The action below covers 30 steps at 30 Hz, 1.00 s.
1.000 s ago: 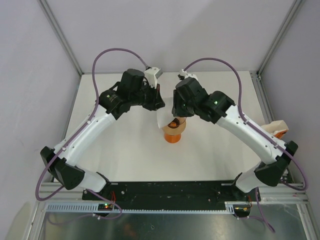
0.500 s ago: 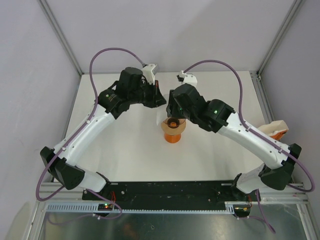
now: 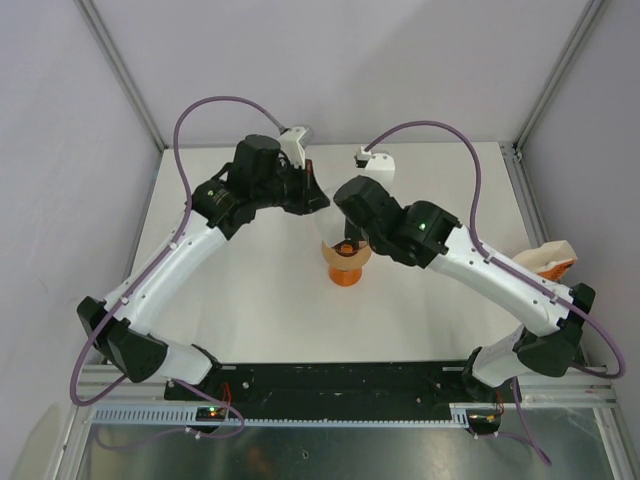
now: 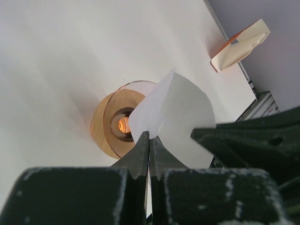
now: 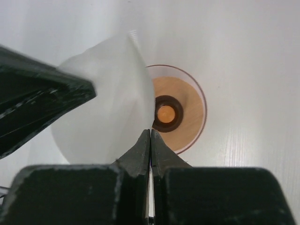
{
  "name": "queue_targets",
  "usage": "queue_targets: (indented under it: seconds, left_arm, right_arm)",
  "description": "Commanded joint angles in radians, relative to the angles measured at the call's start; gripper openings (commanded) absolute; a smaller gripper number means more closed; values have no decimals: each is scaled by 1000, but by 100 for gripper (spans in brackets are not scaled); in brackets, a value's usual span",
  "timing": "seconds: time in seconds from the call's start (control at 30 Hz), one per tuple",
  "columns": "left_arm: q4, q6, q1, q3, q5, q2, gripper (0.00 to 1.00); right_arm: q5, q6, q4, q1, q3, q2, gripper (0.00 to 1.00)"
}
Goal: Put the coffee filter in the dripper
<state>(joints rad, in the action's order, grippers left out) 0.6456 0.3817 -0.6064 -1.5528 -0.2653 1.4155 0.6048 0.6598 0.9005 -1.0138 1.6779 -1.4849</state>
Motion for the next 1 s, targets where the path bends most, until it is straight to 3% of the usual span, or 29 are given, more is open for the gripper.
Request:
queue_targets:
  seconds: [0.0, 0.17, 0.47, 0.7, 0.97]
  left_arm:
    - [-29, -40, 8, 41, -8, -51, 0]
    - [-16, -86, 8, 87, -35, -56, 0]
    - [32, -162, 8, 105, -38, -26, 0]
    - [46, -206, 8, 88, -38, 23, 0]
    - [57, -225, 10, 97, -45, 42, 2]
  right_arm:
    - [-39, -10, 83, 76, 74, 37, 0]
    - [-254, -58, 150, 186, 109, 5, 0]
    - [-409, -127, 182, 262, 169, -69, 0]
    - [-402, -151, 224, 284, 224, -150, 0]
    - [-407, -151, 236, 297, 172, -159, 0]
